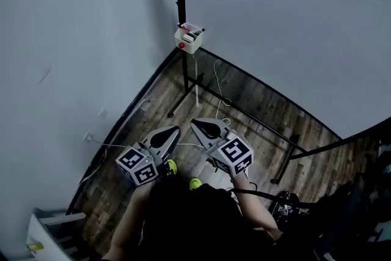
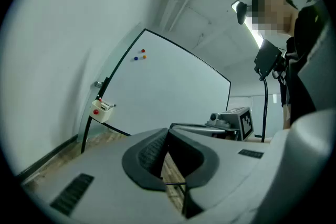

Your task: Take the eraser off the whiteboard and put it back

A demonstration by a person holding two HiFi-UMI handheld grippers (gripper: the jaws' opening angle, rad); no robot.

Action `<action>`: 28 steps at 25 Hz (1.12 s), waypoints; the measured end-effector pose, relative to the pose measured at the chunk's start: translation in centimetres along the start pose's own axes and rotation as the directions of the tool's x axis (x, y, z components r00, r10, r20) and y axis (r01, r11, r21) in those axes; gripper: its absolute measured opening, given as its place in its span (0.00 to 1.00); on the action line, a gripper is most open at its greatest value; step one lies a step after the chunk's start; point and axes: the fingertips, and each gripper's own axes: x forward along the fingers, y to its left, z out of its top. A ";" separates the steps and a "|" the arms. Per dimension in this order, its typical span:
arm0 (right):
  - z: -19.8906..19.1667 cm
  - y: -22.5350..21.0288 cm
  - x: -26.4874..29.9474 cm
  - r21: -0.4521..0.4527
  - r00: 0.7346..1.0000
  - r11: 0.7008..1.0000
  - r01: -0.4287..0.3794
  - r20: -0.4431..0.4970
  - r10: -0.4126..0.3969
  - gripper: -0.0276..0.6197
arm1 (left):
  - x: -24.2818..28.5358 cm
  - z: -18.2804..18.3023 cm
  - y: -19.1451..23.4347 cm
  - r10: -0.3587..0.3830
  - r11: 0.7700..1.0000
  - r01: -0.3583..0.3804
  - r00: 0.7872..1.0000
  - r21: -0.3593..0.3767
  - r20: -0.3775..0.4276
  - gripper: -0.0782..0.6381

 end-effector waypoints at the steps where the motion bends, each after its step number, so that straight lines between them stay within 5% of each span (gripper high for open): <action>1: 0.0 0.1 0.0 -0.002 1.000 1.000 -0.003 0.000 0.003 0.06 | 0.0 0.0 0.0 -0.001 1.000 0.001 1.000 0.003 -0.001 0.13; 18: -0.6 -0.5 -1.2 0.039 1.000 0.999 0.031 0.004 -0.031 0.06 | -0.3 0.2 -0.6 0.004 1.000 -0.004 1.000 0.002 -0.004 0.13; 28: -1.7 -1.6 1.2 0.049 0.998 0.998 0.050 -0.036 -0.048 0.06 | -0.4 1.0 3.3 0.013 1.000 -0.013 1.000 -0.003 -0.002 0.13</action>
